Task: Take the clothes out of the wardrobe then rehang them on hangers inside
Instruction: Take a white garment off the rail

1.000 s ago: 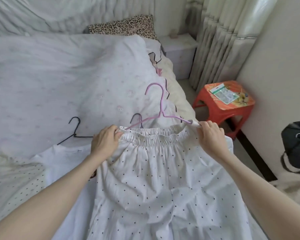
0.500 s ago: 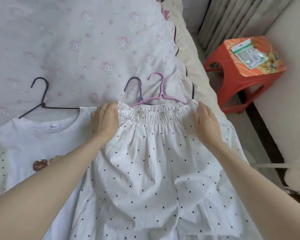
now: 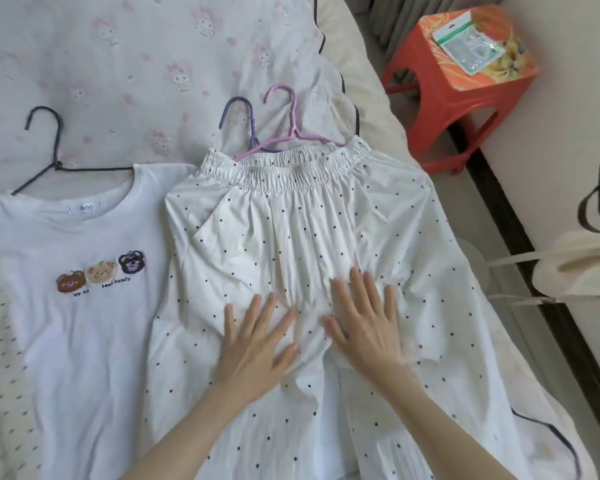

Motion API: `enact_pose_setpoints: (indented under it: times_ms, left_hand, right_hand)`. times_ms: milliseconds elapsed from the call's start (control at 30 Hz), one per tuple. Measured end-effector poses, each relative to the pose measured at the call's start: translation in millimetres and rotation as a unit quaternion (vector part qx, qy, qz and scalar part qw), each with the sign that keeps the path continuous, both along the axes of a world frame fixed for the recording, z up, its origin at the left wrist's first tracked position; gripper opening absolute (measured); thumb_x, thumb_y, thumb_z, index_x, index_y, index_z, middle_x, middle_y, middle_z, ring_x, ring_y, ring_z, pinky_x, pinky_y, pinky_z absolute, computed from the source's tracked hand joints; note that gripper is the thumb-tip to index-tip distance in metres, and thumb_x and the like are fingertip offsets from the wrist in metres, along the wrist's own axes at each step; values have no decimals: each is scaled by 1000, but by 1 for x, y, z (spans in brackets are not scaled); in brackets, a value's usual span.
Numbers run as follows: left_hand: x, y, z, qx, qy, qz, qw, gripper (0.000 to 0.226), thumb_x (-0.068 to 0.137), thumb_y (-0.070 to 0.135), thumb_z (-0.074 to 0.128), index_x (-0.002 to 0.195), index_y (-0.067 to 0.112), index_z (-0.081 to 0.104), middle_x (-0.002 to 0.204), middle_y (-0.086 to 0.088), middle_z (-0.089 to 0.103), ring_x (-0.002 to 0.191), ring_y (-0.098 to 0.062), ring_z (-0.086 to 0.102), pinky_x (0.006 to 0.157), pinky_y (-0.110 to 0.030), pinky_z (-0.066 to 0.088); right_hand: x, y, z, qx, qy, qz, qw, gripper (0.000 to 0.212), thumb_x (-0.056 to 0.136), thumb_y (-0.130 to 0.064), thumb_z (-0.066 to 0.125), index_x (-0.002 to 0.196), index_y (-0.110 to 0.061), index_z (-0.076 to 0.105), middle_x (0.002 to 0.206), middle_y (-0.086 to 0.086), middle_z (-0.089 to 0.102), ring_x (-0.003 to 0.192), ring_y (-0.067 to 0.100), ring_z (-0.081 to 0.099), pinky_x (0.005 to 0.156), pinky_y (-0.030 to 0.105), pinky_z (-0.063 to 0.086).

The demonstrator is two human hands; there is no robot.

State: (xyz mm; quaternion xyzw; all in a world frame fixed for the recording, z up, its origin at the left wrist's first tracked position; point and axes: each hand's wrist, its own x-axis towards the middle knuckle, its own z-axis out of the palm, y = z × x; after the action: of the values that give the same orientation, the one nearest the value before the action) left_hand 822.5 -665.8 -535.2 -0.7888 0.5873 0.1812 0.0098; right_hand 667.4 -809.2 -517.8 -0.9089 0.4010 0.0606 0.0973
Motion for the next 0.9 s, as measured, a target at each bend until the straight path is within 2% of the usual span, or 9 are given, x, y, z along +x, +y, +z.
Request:
enact_pose_setpoints:
  times_ms: [167, 233, 333, 433, 533, 600, 700, 767, 900]
  left_hand:
    - [-38, 48, 9, 41, 23, 13, 999, 53, 94, 51, 19, 142, 32, 31, 149, -7, 34, 137, -29, 25, 101, -66, 25]
    - [-44, 61, 19, 51, 28, 21, 998, 50, 96, 49, 16, 141, 34, 31, 148, -6, 36, 135, -29, 26, 96, -66, 31]
    - [-46, 74, 38, 33, 27, 7, 999, 50, 91, 45, 29, 139, 34, 33, 146, -7, 38, 134, -31, 31, 91, -66, 35]
    - [-42, 84, 64, -18, 34, -16, 999, 52, 90, 45, 31, 140, 32, 32, 148, -9, 34, 136, -30, 24, 96, -64, 26]
    - [-43, 89, 95, -66, 32, -75, 995, 53, 89, 43, 32, 139, 28, 33, 146, -13, 37, 135, -30, 20, 98, -63, 23]
    - [-49, 93, 114, -78, 34, -118, 989, 54, 89, 43, 32, 140, 27, 33, 146, -13, 36, 136, -30, 19, 99, -63, 23]
    - [-68, 100, 142, -82, 66, -146, 984, 57, 89, 49, 27, 143, 31, 29, 153, -8, 22, 141, -24, 4, 107, -58, 9]
    - [-91, 100, 162, -67, 96, -148, 982, 66, 85, 56, 15, 146, 33, 23, 156, -3, 6, 142, -19, -12, 109, -53, -7]
    - [-151, 85, 221, -74, 114, -220, 966, 75, 75, 60, 0, 147, 37, 9, 157, -1, -5, 142, -22, -16, 110, -51, -12]
  right_hand:
    - [-36, 51, 2, 16, 47, -16, 999, 61, 89, -53, 31, 140, -21, 37, 148, 9, 35, 139, 25, 21, 111, 49, 8]
    - [-49, 71, 8, 25, 57, -31, 998, 58, 87, -49, 32, 138, -21, 38, 144, 9, 41, 135, 28, 33, 109, 48, 11]
    - [-67, 103, 25, 33, 41, -93, 994, 49, 93, -45, 25, 132, -21, 41, 136, 9, 51, 124, 28, 50, 107, 46, 21]
    - [-81, 141, 53, 30, 34, -145, 988, 51, 97, -46, 17, 131, -19, 43, 133, 10, 54, 121, 27, 53, 104, 48, 34]
    - [-97, 168, 81, 2, 26, -164, 986, 51, 89, -44, 30, 132, -18, 41, 135, 13, 51, 124, 31, 50, 107, 50, 22]
    - [-108, 182, 105, -8, 19, -207, 978, 53, 93, -48, 24, 132, -18, 43, 137, 13, 49, 126, 31, 47, 108, 50, 21]
    - [-127, 204, 146, -20, -3, -274, 961, 62, 96, -53, 6, 135, -20, 41, 140, 10, 46, 130, 29, 42, 109, 49, 20]
    - [-148, 221, 172, -36, -20, -308, 951, 63, 96, -53, 6, 136, -20, 40, 140, 10, 46, 130, 30, 42, 109, 51, 22]
    - [-204, 266, 221, -71, -40, -389, 918, 63, 96, -54, 10, 136, -18, 43, 140, 11, 46, 131, 30, 41, 108, 53, 25]
